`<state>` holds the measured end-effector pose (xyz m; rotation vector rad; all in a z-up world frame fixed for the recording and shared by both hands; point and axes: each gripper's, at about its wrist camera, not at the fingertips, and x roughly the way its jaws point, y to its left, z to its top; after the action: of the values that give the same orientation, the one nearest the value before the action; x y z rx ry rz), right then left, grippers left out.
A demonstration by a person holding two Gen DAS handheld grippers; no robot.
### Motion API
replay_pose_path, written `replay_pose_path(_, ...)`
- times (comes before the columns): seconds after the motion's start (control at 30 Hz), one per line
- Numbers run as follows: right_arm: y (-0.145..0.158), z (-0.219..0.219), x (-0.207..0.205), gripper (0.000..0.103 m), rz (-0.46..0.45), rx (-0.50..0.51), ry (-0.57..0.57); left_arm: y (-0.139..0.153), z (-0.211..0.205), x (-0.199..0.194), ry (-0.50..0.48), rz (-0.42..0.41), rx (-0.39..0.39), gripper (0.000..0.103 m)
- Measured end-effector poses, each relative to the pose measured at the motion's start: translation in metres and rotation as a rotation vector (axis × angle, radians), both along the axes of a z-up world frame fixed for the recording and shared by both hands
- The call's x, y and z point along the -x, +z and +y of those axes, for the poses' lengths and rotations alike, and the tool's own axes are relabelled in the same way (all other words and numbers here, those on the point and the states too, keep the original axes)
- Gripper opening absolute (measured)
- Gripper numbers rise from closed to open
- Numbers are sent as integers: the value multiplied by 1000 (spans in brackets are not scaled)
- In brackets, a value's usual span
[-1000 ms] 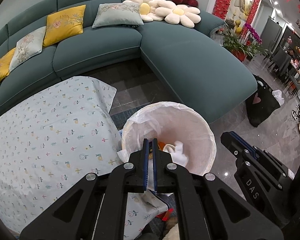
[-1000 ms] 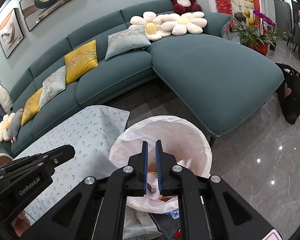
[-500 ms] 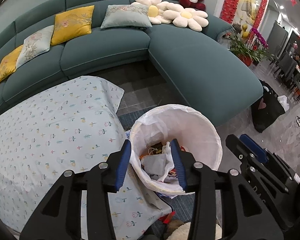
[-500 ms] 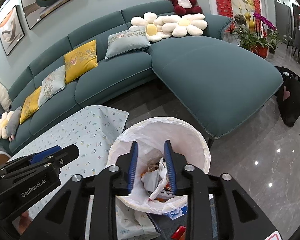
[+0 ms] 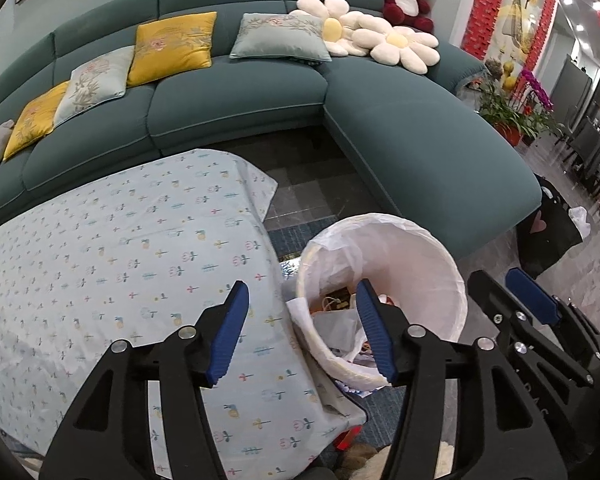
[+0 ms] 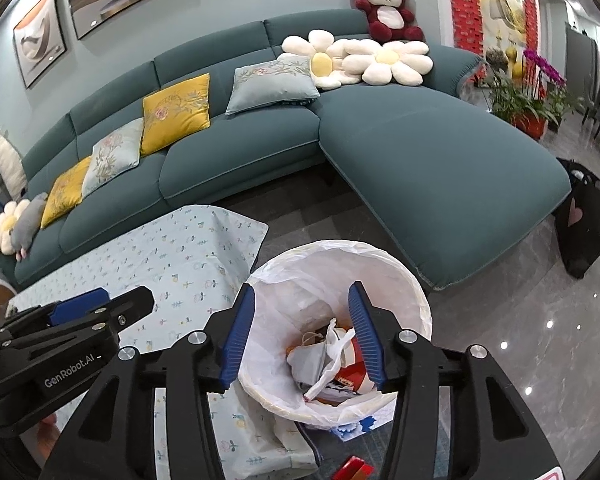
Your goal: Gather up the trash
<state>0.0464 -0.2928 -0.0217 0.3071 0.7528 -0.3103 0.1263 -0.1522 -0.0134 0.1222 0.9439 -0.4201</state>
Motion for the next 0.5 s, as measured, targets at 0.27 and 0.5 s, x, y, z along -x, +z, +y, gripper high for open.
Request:
replay_pose_path(0.27,0,15,-3,56,18,31,19,-3,23,1,40,-10,-7,65)
replay_pose_path(0.5,1,30,-5,64,28,68,42,-8,43,0,71,-1,-6,67)
